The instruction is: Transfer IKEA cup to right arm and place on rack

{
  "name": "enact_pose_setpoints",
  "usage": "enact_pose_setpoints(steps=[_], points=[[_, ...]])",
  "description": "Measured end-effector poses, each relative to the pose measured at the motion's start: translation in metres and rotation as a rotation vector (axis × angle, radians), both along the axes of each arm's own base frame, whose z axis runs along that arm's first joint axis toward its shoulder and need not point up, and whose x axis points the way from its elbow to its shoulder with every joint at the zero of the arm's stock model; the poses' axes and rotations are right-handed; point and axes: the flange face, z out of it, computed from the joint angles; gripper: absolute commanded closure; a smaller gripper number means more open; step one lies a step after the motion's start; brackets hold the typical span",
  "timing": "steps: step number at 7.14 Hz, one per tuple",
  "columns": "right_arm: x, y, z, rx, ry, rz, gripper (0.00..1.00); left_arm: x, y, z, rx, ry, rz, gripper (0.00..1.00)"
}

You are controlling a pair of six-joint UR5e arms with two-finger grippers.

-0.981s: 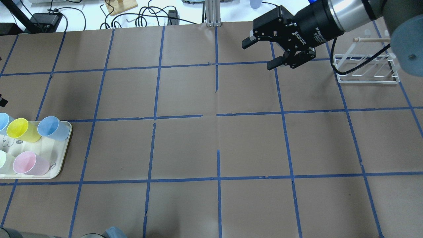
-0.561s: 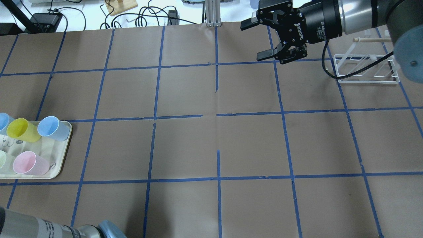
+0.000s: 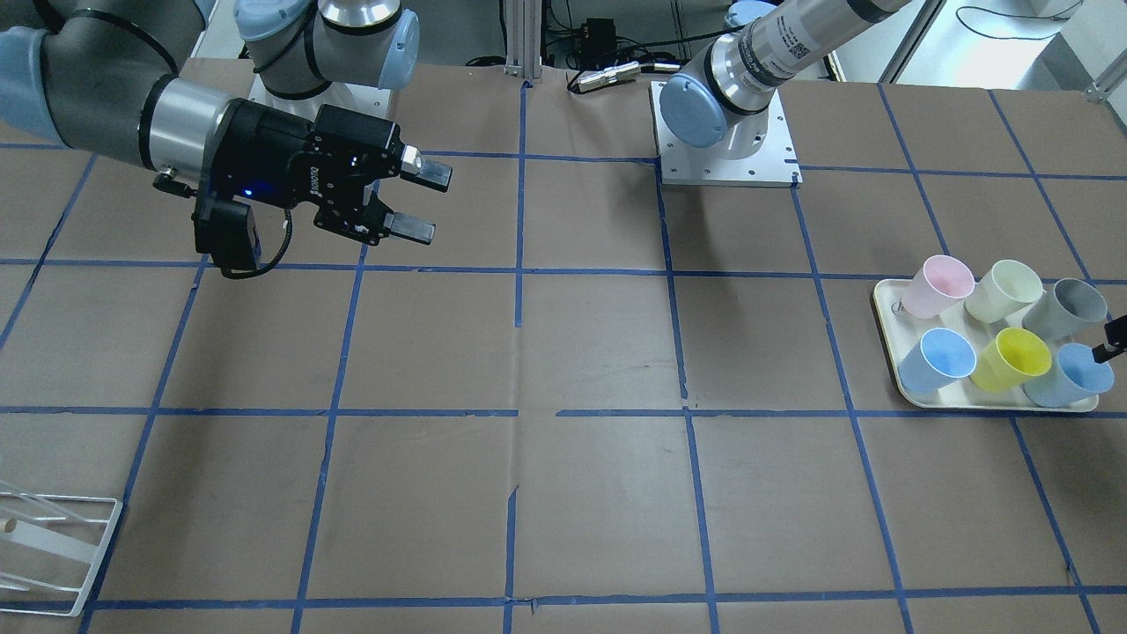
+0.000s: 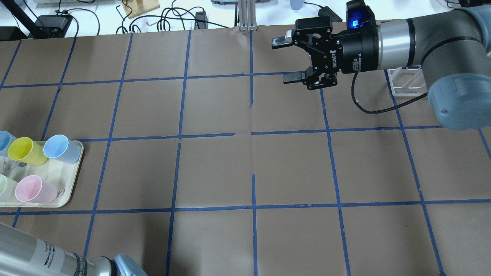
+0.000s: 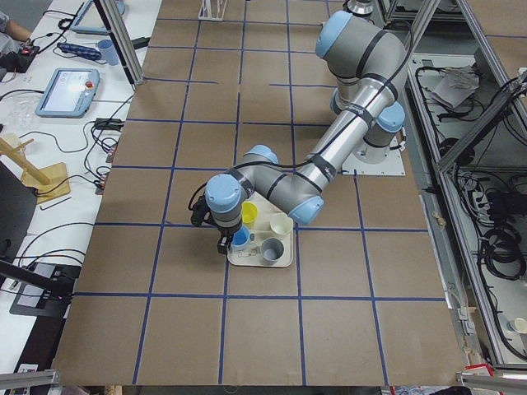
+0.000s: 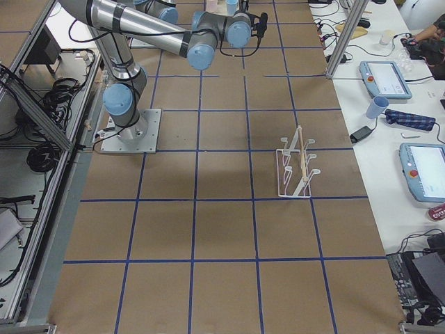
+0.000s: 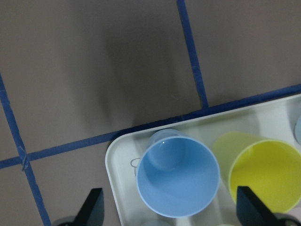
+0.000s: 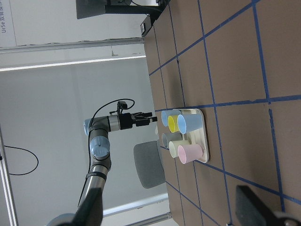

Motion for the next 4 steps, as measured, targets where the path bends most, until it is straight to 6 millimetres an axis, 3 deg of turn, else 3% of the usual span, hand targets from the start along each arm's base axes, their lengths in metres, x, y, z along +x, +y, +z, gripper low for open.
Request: enact_pose_setpoints(steps=[4], points=[[0.026, 0.000, 0.010, -0.022, -0.091, 0.028, 0.00, 0.011, -0.001, -0.035, 0.070, 0.003, -0.007, 0.00]])
